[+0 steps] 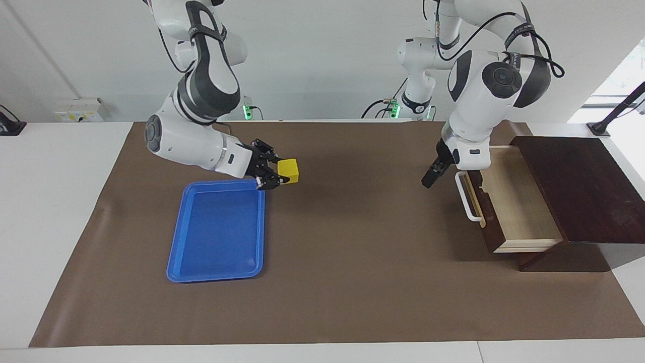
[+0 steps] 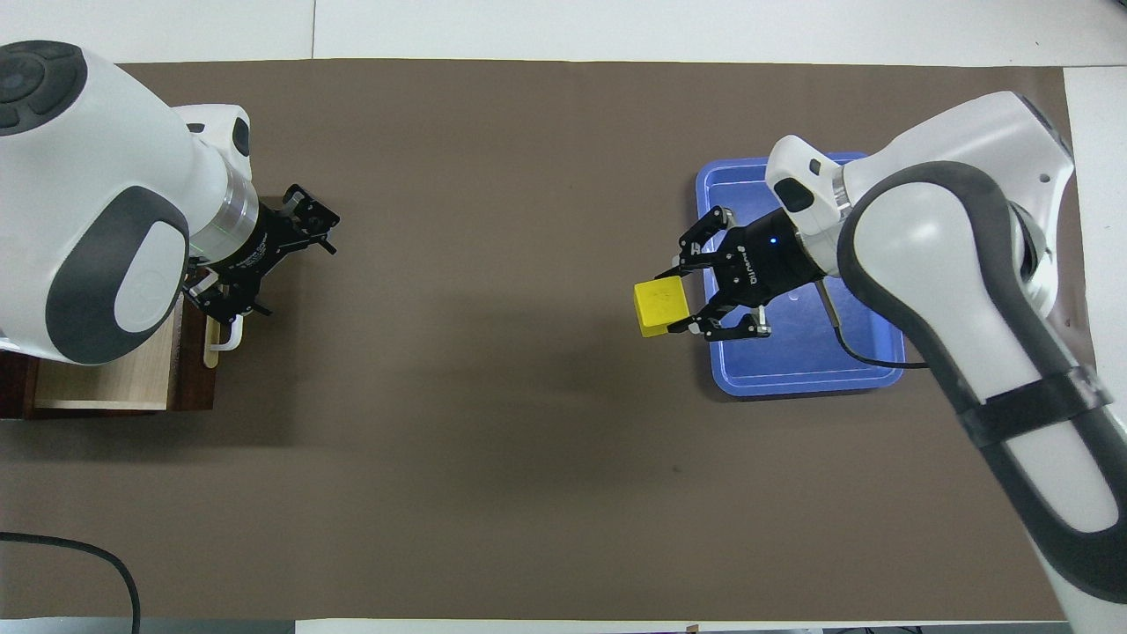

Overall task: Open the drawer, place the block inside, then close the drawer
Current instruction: 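Lift the block toward the left gripper while the left gripper reaches out, then close the left gripper on the yellow block held by the right gripper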

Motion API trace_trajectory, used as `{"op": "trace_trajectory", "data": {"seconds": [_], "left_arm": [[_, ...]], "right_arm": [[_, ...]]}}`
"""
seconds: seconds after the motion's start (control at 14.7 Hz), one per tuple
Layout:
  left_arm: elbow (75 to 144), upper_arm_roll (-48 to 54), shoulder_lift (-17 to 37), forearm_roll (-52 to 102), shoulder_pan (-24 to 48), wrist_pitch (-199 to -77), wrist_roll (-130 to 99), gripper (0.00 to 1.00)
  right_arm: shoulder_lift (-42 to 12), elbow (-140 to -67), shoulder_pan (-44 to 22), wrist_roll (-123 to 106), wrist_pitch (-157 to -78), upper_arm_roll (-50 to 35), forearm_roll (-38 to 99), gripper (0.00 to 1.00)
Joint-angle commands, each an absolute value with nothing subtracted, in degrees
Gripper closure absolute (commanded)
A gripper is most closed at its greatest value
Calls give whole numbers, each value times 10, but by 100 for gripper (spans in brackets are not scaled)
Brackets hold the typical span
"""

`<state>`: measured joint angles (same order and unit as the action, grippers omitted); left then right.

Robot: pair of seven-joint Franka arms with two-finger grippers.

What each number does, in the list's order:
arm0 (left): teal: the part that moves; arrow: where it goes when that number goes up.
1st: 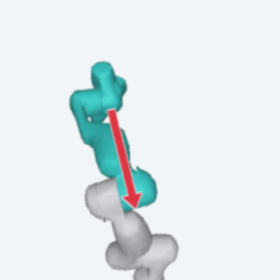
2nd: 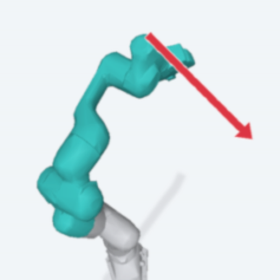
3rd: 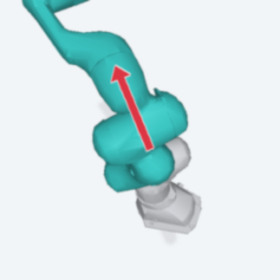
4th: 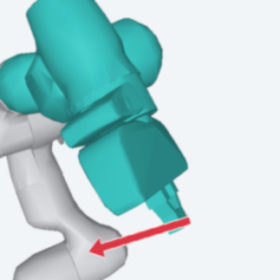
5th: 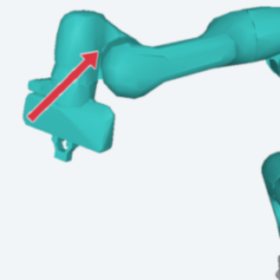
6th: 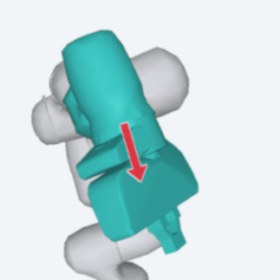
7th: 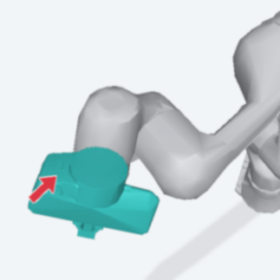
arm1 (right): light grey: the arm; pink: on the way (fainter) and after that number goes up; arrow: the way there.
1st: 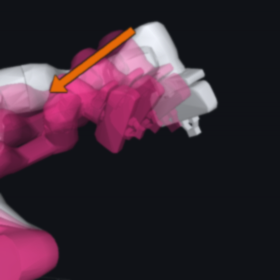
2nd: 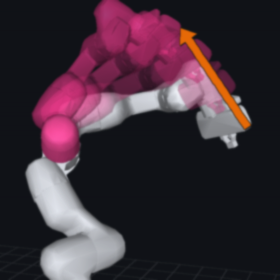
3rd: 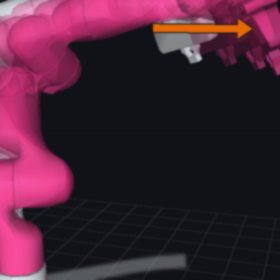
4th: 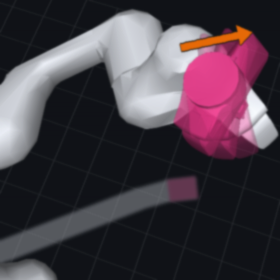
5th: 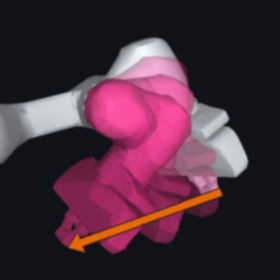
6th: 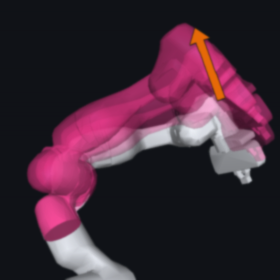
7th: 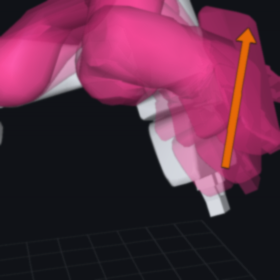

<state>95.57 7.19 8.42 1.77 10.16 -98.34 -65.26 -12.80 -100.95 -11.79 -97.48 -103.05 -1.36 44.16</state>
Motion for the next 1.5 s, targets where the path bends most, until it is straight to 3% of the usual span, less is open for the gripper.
{"op": "trace_trajectory", "data": {"seconds": [0.0, 0.48, 0.82, 1.43], "left_arm": [[947, 66, 82, 33, 116, -969, -791, 0], [982, 67, 64, 36, 159, -988, -1084, 0], [1053, 67, 21, 81, 192, -1007, -1151, 0], [1095, 67, -1, 104, 233, -1129, -1150, 0]], "right_arm": [[-135, -1001, -169, -926, -1083, -12, 467, 100], [-139, -1004, -291, -807, -1225, -12, 468, 100], [-144, -1006, -315, -773, -1282, -15, 468, 100], [-144, -1006, -315, -793, -1288, -15, 501, 100]]}}
